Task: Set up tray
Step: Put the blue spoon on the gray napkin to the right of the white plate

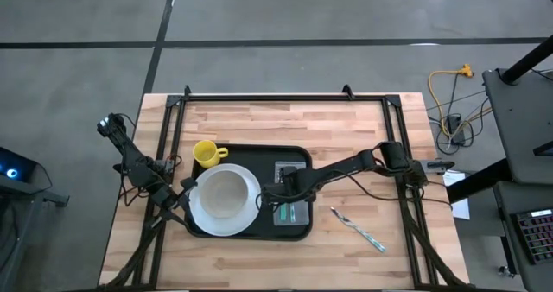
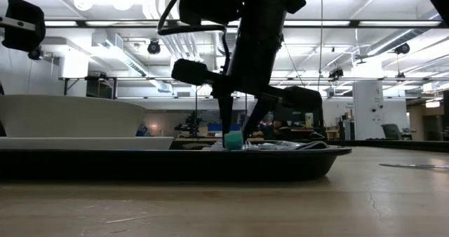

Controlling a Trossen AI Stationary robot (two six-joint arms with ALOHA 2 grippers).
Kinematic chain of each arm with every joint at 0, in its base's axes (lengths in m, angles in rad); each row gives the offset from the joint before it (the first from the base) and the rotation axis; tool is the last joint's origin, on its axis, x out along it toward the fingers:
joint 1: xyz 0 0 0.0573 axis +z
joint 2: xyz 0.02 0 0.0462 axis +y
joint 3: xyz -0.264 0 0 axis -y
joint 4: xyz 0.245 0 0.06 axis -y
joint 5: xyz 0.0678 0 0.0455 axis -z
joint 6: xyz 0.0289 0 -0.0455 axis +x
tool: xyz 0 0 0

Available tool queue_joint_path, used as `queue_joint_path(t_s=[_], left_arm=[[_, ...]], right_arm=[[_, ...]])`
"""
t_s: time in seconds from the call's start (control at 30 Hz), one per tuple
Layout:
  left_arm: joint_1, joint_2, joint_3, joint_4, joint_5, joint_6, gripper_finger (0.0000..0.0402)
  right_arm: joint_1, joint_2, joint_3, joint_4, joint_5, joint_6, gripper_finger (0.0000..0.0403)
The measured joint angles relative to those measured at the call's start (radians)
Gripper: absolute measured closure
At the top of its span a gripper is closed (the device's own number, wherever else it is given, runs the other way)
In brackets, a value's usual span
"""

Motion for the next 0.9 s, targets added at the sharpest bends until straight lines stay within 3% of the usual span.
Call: queue_joint_path(t_s=[0.9], left_arm=[[0.000,0.000,0.000,0.000,0.000,0.000,0.0322]], right_arm=[[-0.001,0.000,-0.017,0.067,-0.005,-0.035,0.0342]])
